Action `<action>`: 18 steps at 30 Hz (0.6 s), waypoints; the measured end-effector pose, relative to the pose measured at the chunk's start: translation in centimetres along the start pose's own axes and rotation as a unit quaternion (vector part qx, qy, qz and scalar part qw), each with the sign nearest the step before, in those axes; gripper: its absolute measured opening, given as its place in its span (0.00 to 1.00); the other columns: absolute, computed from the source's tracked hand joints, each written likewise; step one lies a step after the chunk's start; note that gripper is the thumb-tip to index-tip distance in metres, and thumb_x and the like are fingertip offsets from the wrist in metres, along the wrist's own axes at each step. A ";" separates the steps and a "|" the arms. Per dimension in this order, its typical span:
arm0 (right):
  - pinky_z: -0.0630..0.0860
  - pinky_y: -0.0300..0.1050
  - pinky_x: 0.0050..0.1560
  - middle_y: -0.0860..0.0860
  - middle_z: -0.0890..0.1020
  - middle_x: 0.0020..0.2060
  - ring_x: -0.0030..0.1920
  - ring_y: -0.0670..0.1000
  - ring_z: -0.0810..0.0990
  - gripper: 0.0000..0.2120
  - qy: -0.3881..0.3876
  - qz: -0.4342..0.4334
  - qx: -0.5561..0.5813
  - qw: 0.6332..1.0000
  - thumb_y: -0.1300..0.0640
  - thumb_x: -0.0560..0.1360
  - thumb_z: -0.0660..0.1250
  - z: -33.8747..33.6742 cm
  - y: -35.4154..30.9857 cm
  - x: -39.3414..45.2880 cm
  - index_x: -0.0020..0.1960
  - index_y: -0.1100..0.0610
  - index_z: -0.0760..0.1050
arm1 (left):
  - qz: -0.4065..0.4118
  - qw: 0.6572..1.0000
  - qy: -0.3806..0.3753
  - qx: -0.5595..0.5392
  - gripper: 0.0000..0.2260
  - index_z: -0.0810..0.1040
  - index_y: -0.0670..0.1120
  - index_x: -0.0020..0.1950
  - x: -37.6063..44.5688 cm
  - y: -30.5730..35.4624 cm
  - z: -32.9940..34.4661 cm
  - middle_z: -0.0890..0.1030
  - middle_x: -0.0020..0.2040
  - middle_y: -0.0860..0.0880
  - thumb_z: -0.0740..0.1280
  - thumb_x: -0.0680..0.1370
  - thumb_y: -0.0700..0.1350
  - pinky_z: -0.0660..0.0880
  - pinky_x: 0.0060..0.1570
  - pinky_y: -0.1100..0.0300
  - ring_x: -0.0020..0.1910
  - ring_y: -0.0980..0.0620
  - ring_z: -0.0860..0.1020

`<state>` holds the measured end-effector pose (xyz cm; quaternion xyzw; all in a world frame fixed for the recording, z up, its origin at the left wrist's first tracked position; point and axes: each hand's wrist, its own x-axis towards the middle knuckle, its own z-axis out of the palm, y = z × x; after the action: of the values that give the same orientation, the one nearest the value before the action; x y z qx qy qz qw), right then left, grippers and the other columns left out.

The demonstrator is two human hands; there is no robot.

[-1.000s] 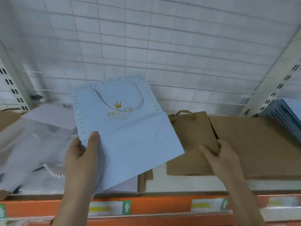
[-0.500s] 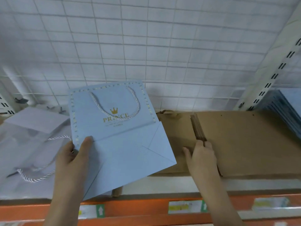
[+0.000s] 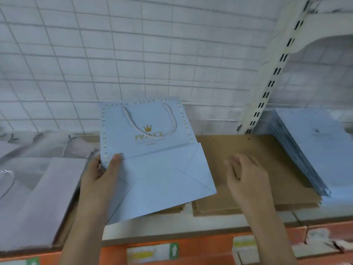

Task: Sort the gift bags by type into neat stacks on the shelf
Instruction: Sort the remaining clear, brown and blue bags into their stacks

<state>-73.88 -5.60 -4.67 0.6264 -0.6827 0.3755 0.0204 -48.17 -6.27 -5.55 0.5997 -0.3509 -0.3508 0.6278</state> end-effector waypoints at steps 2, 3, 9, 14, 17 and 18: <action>0.65 0.39 0.40 0.55 0.80 0.45 0.41 0.52 0.75 0.10 -0.001 -0.009 0.002 1.000 0.58 0.75 0.66 -1.6 3.6 0.4 0.53 0.62 0.77 | 0.001 1.000 0.004 -0.002 0.06 0.77 0.48 0.50 -2.2 -0.6 3.3 0.81 0.44 0.52 0.66 0.76 0.49 0.72 0.38 0.60 0.42 0.54 0.79; 0.66 0.40 0.40 0.56 0.80 0.43 0.41 0.53 0.75 0.09 -0.004 -0.018 0.004 1.000 0.60 0.74 0.66 -2.6 5.5 0.6 0.52 0.62 0.77 | 0.001 1.000 0.006 -0.011 0.06 0.77 0.47 0.50 -3.5 -0.8 5.1 0.81 0.45 0.52 0.66 0.76 0.48 0.72 0.39 0.60 0.42 0.54 0.79; 0.73 0.43 0.41 0.57 0.82 0.41 0.40 0.58 0.80 0.06 0.012 -0.056 -0.021 0.998 0.65 0.71 0.69 -8.7 15.5 1.9 0.47 0.62 0.78 | -0.009 0.999 -0.024 -0.047 0.03 0.78 0.49 0.47 -11.9 -0.8 14.7 0.81 0.41 0.54 0.66 0.76 0.46 0.72 0.35 0.64 0.40 0.56 0.78; 0.71 0.44 0.42 0.59 0.82 0.45 0.41 0.61 0.80 0.08 0.022 -0.048 -0.016 0.998 0.66 0.71 0.69 -11.1 20.5 2.9 0.50 0.64 0.78 | 0.005 0.998 -0.058 -0.017 0.05 0.79 0.50 0.48 -14.8 -0.3 18.6 0.81 0.44 0.44 0.66 0.76 0.49 0.71 0.44 0.53 0.44 0.49 0.77; 0.74 0.46 0.44 0.60 0.82 0.47 0.45 0.62 0.81 0.09 0.019 -0.047 -0.017 0.999 0.67 0.71 0.68 -11.6 22.4 3.2 0.51 0.64 0.78 | 0.008 0.998 -0.064 -0.019 0.04 0.79 0.50 0.45 -15.4 0.4 20.0 0.79 0.42 0.46 0.66 0.76 0.49 0.68 0.41 0.54 0.41 0.49 0.74; 0.73 0.45 0.45 0.60 0.82 0.47 0.46 0.61 0.80 0.09 0.019 -0.042 -0.016 0.999 0.66 0.72 0.68 -11.8 22.9 3.3 0.52 0.64 0.78 | 0.008 0.998 -0.066 -0.021 0.04 0.79 0.51 0.45 -15.5 0.5 20.4 0.80 0.43 0.49 0.66 0.76 0.49 0.69 0.42 0.55 0.41 0.50 0.74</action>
<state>-99.76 -3.57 -5.77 0.6471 -0.6612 0.3749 0.0595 -73.64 -3.24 -4.62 0.5593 -0.3888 -0.3919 0.6184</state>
